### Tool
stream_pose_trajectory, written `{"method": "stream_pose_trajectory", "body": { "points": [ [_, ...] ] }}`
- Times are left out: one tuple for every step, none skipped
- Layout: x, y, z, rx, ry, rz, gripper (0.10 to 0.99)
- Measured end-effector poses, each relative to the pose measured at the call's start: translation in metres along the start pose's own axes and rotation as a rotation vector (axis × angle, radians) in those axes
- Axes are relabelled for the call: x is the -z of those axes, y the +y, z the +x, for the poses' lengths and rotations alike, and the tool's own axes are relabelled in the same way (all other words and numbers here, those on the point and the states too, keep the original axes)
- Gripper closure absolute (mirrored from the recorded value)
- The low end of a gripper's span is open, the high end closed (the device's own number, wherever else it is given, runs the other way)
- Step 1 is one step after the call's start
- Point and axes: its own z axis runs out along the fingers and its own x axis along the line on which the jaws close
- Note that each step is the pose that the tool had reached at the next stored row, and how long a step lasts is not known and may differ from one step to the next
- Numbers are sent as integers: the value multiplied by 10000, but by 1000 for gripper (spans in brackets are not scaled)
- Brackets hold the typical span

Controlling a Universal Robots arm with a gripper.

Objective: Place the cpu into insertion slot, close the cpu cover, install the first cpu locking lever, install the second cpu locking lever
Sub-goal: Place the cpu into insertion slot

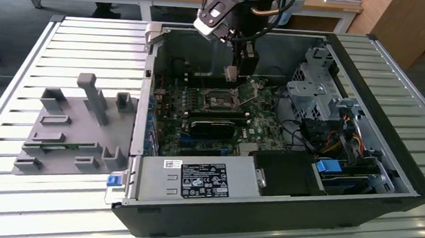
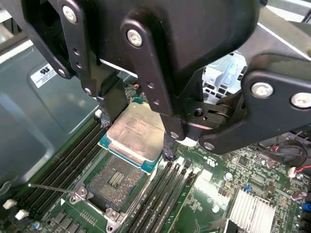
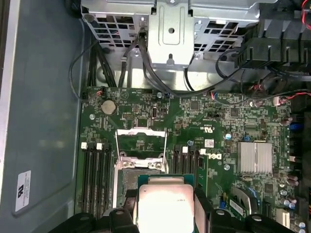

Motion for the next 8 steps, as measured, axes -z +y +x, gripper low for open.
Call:
{"method": "stream_pose_trajectory", "body": {
  "points": [
    [-14, -3, 0, 105, 7, -1, 545],
    [-27, -4, 1, 227, 16, -1, 545],
    [-40, -5, 1, 307, 21, -2, 545],
    [-55, -6, 1, 318, 22, -2, 545],
    [-71, -7, 2, 319, 23, -2, 545],
    [-84, -8, 3, 319, 23, -2, 545],
    [-97, -9, 4, 318, 23, -2, 545],
    [-111, -10, 10, 317, 22, -2, 545]
  ]
}}
